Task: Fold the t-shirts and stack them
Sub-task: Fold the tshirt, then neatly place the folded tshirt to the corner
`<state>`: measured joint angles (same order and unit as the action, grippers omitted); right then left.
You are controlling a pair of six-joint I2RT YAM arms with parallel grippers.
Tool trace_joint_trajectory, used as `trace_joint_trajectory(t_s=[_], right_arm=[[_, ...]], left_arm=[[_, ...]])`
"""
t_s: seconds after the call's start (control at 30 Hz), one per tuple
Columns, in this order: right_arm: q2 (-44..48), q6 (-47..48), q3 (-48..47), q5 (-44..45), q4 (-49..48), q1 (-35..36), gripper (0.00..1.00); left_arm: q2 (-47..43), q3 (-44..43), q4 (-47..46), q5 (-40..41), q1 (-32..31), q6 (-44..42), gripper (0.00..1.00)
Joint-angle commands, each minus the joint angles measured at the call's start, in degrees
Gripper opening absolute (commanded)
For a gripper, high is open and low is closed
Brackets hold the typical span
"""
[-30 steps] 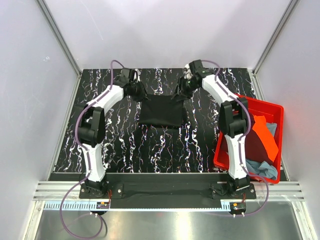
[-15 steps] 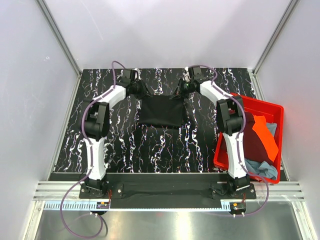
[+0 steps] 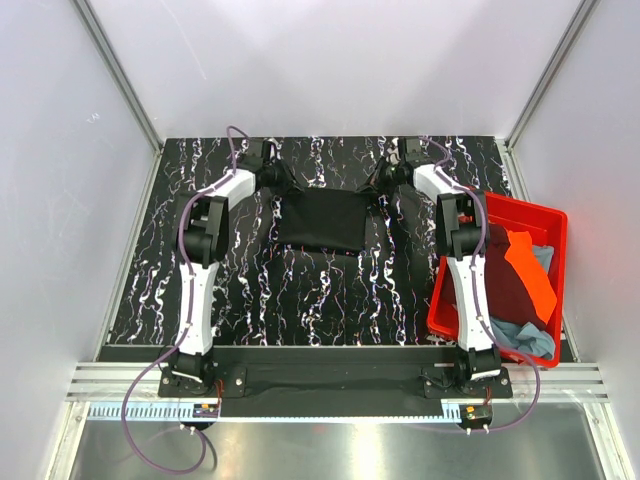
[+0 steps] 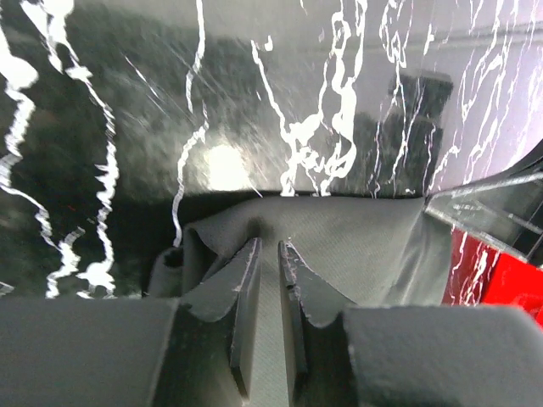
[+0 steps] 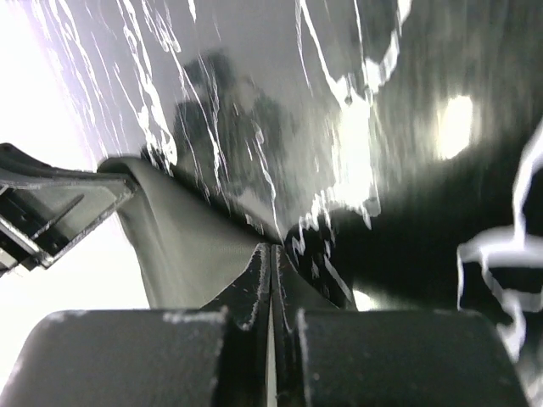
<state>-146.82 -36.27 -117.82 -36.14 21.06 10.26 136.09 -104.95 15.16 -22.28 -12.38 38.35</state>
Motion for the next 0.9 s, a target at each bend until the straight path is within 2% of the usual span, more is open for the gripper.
trace_joint_trajectory(t_s=[0.0,0.07,0.1,0.2,0.23,0.33,0.37,0.43,0.47,0.57,0.63,0.67,0.87], right_arm=[[-3.81,1.99,-6.09,1.25,2.83,-0.15,0.01],[-5.40,2.34,-10.57,1.16,4.94,-0.33,0.03],[-5.49,3.22,-12.07,1.60,7.48,-0.42,0.05],[-3.91,5.42,-17.43,3.79,14.34,-0.42,0.17],[-2.43,5.86,-19.71,5.10,16.10,-0.42,0.29],[2.22,9.89,-21.13,8.09,22.17,-0.42,0.49],[3.46,11.38,-20.70,9.06,24.62,-0.51,0.63],[6.97,14.29,-19.13,10.56,26.83,-0.77,0.83],[8.29,14.91,-18.24,10.56,28.84,-0.94,0.99],[14.88,17.37,-11.67,11.53,29.74,-1.03,1.00],[20.40,18.08,-3.79,12.32,28.17,-1.12,1.00],[22.00,18.08,-1.30,12.15,26.16,-1.03,0.99],[28.17,17.73,9.70,7.58,23.52,-1.03,1.00]], left_arm=[[1.28,-3.15,0.84,0.40,1.13,-2.83,0.20],[1.37,-5.61,3.71,0.40,1.13,-4.33,0.22],[1.19,-6.49,5.04,-0.04,1.22,-4.77,0.27],[-2.22,-7.91,8.48,0.39,1.31,-6.79,0.35],[-3.45,-7.91,9.35,0.83,1.31,-7.84,0.40],[-8.89,-8.78,14.36,1.54,1.39,-10.30,0.50],[-10.22,-9.74,17.77,2.67,1.40,-11.09,0.52],[-15.12,-10.01,20.77,4.35,1.40,-12.50,0.54],[-16.72,-9.67,23.31,5.05,1.40,-13.90,0.54],[-25.32,-6.16,27.19,5.24,1.40,-15.67,0.54],[-30.68,1.82,27.47,3.92,1.31,-15.50,0.54],[-37.41,5.07,26.95,3.48,0.96,-15.15,0.54],[-62.32,35.39,24.40,1.46,-1.15,-8.92,0.54]])
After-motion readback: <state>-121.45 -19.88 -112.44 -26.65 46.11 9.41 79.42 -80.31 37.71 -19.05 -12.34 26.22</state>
